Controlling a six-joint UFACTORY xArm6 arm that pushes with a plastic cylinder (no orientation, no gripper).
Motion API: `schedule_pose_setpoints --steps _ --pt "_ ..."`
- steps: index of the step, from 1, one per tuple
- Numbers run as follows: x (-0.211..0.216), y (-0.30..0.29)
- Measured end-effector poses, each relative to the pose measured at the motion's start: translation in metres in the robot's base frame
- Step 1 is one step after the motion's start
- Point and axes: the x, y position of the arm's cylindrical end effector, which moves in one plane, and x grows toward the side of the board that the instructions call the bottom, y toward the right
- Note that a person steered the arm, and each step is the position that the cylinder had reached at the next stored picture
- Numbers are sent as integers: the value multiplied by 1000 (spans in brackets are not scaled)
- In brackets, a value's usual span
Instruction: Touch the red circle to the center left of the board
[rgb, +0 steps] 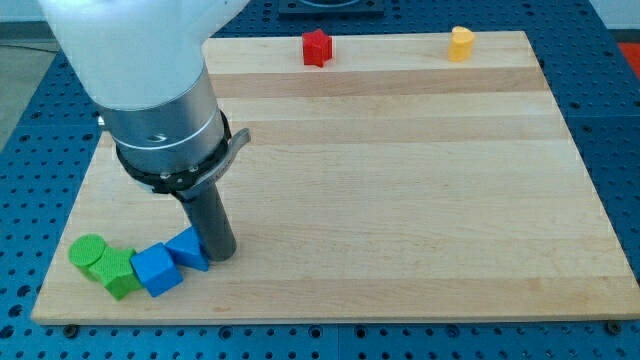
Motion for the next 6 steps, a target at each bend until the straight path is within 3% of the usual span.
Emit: schedule_pose_setpoints --steps 2,4,5,6 --pt "-23 5" --pt "-168 12" --pt "-205 -42" --pt "-187 -66"
